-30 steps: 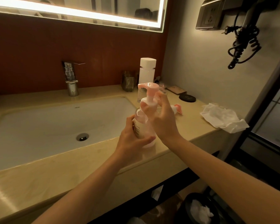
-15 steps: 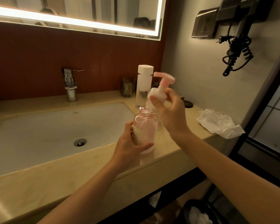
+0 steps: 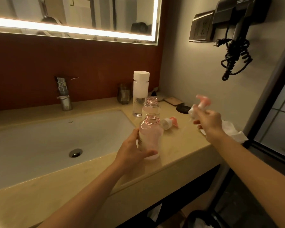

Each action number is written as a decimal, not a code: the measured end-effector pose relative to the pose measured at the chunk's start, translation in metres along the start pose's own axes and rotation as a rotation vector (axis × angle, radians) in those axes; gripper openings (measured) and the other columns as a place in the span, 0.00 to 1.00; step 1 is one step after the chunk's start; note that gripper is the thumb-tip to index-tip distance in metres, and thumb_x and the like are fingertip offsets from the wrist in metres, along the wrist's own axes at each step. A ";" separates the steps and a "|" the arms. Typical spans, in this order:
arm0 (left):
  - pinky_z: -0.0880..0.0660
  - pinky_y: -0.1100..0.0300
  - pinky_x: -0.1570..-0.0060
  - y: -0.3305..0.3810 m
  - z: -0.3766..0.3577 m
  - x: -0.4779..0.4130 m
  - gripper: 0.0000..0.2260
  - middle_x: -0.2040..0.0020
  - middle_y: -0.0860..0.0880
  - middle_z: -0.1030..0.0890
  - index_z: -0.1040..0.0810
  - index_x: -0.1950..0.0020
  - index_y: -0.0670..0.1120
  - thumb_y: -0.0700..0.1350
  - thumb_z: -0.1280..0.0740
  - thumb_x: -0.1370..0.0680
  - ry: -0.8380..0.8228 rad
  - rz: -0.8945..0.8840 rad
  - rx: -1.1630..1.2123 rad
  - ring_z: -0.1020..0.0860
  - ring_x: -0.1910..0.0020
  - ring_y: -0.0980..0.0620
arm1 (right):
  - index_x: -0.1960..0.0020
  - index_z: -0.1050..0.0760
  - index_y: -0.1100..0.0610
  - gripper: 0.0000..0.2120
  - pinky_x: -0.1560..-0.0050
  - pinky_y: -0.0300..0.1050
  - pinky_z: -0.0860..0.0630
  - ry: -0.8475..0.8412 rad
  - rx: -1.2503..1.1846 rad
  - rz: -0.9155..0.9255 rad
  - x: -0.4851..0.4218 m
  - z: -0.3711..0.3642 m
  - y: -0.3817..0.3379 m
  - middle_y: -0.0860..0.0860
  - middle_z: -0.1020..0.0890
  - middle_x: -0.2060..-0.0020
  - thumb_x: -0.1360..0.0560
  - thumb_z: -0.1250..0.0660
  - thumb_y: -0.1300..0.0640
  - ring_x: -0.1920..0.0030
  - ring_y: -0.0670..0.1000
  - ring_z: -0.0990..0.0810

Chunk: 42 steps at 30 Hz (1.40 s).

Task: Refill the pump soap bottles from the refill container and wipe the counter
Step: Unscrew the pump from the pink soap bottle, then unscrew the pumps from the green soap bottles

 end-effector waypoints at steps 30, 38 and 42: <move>0.39 0.64 0.34 0.002 -0.022 -0.018 0.40 0.28 0.48 0.34 0.44 0.27 0.53 0.45 0.25 0.33 0.109 -0.074 0.113 0.35 0.31 0.55 | 0.38 0.31 0.62 0.29 0.52 0.52 0.22 -0.187 0.441 -0.153 -0.028 -0.029 0.084 0.59 0.25 0.44 0.25 0.42 0.39 0.49 0.58 0.22; 0.36 0.63 0.35 0.019 0.013 0.000 0.36 0.29 0.45 0.33 0.41 0.27 0.48 0.52 0.30 0.32 0.185 -0.086 0.068 0.33 0.32 0.51 | 0.39 0.29 0.59 0.20 0.48 0.47 0.25 -0.029 0.236 0.097 0.004 -0.020 0.012 0.56 0.23 0.45 0.23 0.39 0.46 0.48 0.53 0.24; 0.33 0.62 0.37 0.034 0.044 0.014 0.33 0.31 0.46 0.31 0.40 0.28 0.47 0.53 0.33 0.30 0.241 -0.105 0.099 0.30 0.34 0.51 | 0.43 0.27 0.58 0.14 0.53 0.42 0.25 -0.035 0.133 0.234 0.039 -0.033 -0.041 0.53 0.22 0.50 0.23 0.38 0.49 0.54 0.49 0.25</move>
Point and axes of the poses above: each hand's wrist, its own x-axis away from the middle knuckle, its own z-axis out of the back of the hand, y = z × x, the point moved 7 cm from there along -x, towards the middle knuckle
